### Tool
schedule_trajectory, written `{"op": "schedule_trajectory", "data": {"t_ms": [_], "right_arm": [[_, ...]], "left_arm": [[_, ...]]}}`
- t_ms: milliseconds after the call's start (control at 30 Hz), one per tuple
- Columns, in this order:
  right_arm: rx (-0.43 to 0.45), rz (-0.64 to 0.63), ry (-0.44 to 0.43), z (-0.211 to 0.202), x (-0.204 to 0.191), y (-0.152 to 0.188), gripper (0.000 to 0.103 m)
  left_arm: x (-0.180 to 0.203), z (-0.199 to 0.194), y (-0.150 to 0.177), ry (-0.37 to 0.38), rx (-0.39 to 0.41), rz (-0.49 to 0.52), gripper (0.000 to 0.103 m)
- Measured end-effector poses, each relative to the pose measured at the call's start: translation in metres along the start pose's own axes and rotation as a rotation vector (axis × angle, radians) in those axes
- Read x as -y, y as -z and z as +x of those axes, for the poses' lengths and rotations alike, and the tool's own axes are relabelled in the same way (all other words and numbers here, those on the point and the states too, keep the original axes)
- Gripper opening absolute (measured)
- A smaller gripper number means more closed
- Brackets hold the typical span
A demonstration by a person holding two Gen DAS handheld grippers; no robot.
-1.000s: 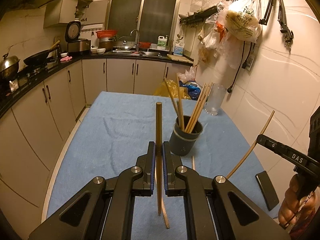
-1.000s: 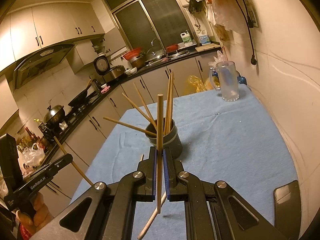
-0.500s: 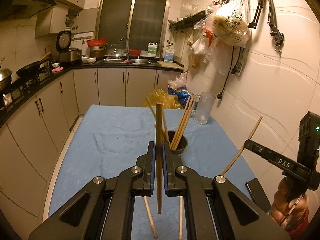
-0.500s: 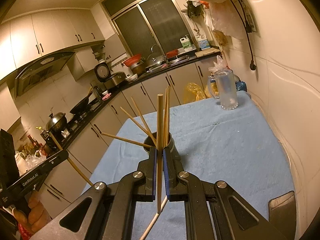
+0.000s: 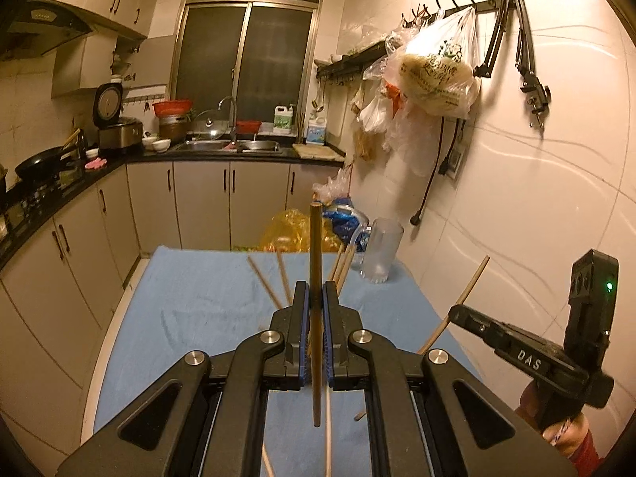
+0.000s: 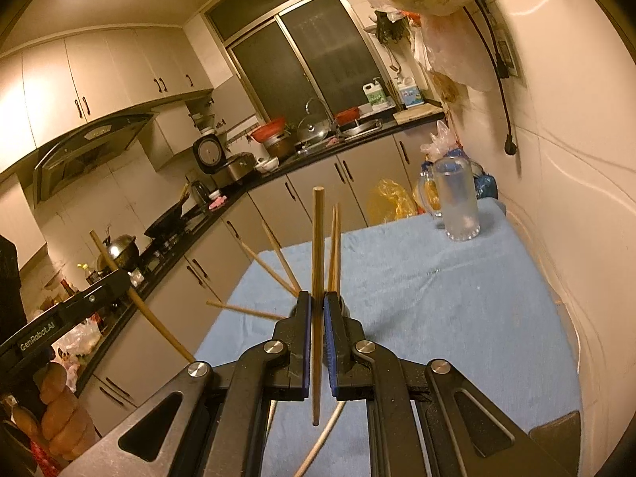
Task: Organize utensils
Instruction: 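Carry both chopsticks over the grey cup and lower them in, then open both grippers to release the chopsticks into the cup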
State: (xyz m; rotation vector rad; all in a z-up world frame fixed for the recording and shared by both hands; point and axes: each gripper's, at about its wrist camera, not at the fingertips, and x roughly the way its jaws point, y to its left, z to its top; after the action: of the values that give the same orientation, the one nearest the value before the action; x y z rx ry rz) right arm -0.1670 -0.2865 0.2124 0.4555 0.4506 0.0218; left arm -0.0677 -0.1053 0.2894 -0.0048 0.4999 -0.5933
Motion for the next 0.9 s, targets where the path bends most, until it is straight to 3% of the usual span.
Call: {"op": "schedule_trajectory", "data": {"t_ms": [200, 433, 700, 900], "right_arm": [[0.028, 0.011, 0.006, 0.012, 0.001, -0.026, 0.007], [0.055, 0.042, 0.023, 0.034, 0.008, -0.054, 0.007], [0.065, 0.042, 0.035, 0.068, 0.005, -0.072, 0.007], [0.024, 0.035, 0.060, 0.097, 0.007, -0.063, 0.007]], "left_arm": [[0.009, 0.028, -0.032, -0.015, 0.033, 0.017, 0.006], [0.009, 0.057, -0.047, -0.045, 0.059, 0.010, 0.006], [-0.006, 0.097, -0.038, -0.046, 0.043, -0.048, 0.006], [-0.018, 0.120, -0.019, -0.038, 0.010, -0.078, 0.006]]}}
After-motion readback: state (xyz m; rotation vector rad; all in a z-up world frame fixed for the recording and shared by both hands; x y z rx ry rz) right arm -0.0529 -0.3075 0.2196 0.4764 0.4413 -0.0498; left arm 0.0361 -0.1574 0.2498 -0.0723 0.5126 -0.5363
